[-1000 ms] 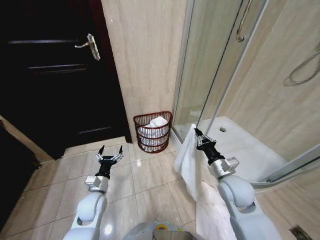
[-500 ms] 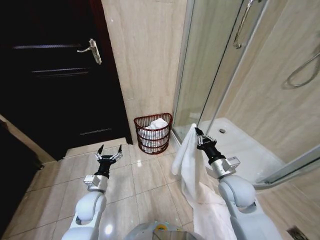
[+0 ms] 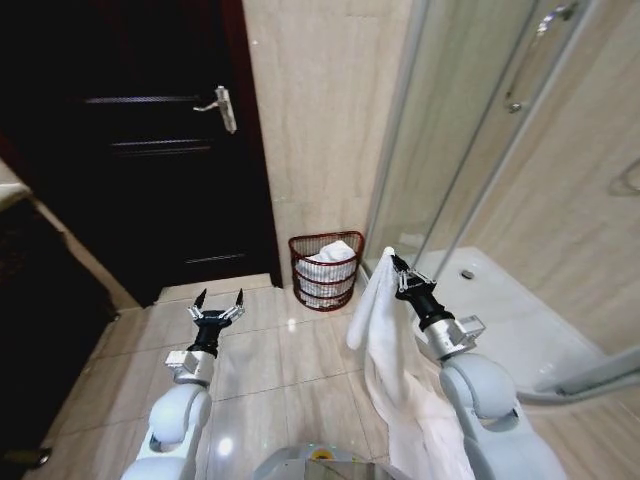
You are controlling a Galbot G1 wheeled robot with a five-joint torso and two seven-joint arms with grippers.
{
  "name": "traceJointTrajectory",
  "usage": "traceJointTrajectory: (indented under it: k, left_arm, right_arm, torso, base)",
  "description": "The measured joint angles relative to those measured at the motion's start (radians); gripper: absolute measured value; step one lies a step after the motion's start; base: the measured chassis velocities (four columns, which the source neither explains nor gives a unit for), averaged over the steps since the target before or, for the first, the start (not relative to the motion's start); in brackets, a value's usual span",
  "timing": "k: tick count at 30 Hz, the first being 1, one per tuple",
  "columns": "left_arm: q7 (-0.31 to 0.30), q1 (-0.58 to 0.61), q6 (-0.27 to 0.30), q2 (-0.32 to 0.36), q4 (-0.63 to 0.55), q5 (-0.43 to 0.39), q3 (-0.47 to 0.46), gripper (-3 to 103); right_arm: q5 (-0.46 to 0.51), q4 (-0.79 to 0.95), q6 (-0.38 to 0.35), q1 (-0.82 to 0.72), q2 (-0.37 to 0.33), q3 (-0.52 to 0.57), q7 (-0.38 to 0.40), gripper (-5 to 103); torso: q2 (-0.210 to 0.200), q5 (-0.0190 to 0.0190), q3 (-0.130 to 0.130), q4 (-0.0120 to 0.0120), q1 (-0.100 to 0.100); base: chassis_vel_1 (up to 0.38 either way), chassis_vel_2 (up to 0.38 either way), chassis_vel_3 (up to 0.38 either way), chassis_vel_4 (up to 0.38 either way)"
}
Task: Discard the used towel into the hamper.
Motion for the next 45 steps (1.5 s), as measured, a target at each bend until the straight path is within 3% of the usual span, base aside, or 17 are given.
traceJointTrajectory:
  k: [45]
  left_arm:
    - [0.004,0.038,-0.011,-0.012,-0.022,0.017,-0.010,100]
  right_arm:
    - [0.033,-0.005,0.008,0.014,-0.013,0.010,0.007,0]
  torso:
    - [0.186,0.0000,0.110,-0.0002,0.076]
  base:
    - [0.006,0.003,0.006,0.005]
